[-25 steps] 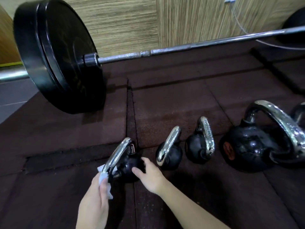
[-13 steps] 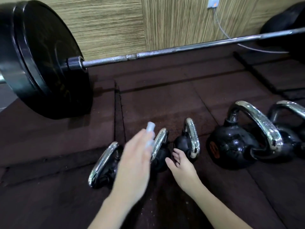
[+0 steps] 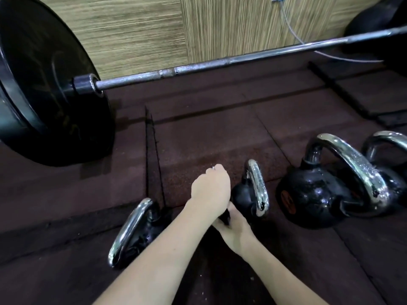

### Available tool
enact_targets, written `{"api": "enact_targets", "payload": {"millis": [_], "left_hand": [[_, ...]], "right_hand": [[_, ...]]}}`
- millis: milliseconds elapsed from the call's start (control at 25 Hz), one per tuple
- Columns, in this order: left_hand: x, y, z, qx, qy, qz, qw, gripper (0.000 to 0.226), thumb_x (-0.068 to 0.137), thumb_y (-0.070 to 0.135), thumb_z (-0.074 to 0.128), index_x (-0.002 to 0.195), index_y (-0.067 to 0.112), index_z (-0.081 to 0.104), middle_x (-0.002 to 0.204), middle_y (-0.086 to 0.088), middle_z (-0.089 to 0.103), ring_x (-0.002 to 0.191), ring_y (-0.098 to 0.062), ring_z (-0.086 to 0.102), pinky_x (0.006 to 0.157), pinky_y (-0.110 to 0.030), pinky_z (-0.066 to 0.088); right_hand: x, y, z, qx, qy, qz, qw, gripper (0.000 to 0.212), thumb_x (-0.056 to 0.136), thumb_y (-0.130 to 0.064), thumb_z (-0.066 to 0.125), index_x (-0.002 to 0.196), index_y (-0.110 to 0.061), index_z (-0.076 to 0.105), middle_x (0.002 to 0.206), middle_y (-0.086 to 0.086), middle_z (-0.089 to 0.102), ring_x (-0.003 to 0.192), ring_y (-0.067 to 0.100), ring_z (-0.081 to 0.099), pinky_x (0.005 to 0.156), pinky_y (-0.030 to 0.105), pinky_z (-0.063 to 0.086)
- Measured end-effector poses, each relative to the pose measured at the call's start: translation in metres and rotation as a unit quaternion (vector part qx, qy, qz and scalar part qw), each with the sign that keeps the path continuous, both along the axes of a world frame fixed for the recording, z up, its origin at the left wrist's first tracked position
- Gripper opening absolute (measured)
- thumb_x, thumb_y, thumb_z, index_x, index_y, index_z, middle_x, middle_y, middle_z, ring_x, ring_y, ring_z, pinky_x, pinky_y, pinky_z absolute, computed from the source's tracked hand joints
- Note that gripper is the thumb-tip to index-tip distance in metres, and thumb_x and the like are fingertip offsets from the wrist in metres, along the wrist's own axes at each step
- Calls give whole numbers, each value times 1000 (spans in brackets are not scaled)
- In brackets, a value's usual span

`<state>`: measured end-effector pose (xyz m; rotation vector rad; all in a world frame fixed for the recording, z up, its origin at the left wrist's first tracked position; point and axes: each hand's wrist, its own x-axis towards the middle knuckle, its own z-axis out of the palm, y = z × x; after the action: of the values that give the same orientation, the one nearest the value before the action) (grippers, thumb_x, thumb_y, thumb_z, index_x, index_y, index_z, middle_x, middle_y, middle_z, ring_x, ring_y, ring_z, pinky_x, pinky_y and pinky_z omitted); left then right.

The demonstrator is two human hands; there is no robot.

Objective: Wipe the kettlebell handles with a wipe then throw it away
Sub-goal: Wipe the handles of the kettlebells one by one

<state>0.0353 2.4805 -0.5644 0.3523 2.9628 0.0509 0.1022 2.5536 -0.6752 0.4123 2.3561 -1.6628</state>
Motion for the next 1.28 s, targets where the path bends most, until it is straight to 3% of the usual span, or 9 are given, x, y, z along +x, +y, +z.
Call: {"api": "enact_targets", "payload": {"millis": [160,240,320,440,600,840,960,1080,1280], "left_hand": [[11,-4,10,42,28,29,998,34,97,26,65,123,5,57,105,-8,67,83,-27,74,59,-31,47],[44,-26,5,140,53,72,986,48,93,34,71,134,12,59,100,-1,68,64,-20,72,49,-26,44],[90,-53,-17,301,25,140,943,53,100,31,60,150,31,41,120,7,67,93,-13,72,71,-16,47],[133,-73,-45,383,23,158,910,36,97,44,54,126,62,40,98,20,71,94,-4,67,76,-17,46],[109,-57,-45,385,22,171,907,27,92,53,45,117,44,48,86,20,67,85,6,63,71,-18,42],[82,-56,-34,404,25,125,906,42,102,39,51,142,35,38,128,23,60,101,11,61,89,-10,45],[68,-53,-19,328,74,53,940,45,103,38,47,146,30,37,136,16,55,112,-8,63,91,-22,46],[29,-28,-7,95,64,14,993,47,106,40,41,146,16,35,131,-3,60,104,-30,69,82,-40,51],[-17,22,-4,-47,37,-46,997,39,96,15,54,130,-4,47,113,-15,67,99,-37,69,77,-40,52]], "right_hand": [[2,6,1,17,-15,30,999,55,91,-20,70,141,-29,48,125,-17,62,114,2,59,110,36,46],[3,8,5,6,-7,36,999,56,94,-21,67,142,-33,43,130,-10,59,123,9,56,107,28,43],[5,10,6,7,-17,35,999,64,92,-28,70,148,-30,40,134,-12,55,128,3,48,103,16,32],[7,11,7,26,-7,40,999,71,90,-35,73,152,-28,39,146,-6,53,138,9,44,103,15,28],[0,14,3,12,-21,27,999,73,89,-37,73,152,-28,38,148,-5,53,138,10,46,111,21,33],[-4,10,-1,5,-39,-4,999,77,84,-46,75,151,-30,39,142,-6,58,136,10,49,113,26,37],[2,3,-1,23,-32,-13,999,79,79,-47,78,148,-34,41,138,-9,60,132,9,53,113,28,41],[8,-1,-2,39,-10,-5,999,77,83,-39,78,149,-28,41,140,-8,58,135,9,49,115,28,38],[9,2,10,60,23,5,998,66,86,-28,75,146,-22,47,133,-9,61,131,10,52,109,23,39]]}}
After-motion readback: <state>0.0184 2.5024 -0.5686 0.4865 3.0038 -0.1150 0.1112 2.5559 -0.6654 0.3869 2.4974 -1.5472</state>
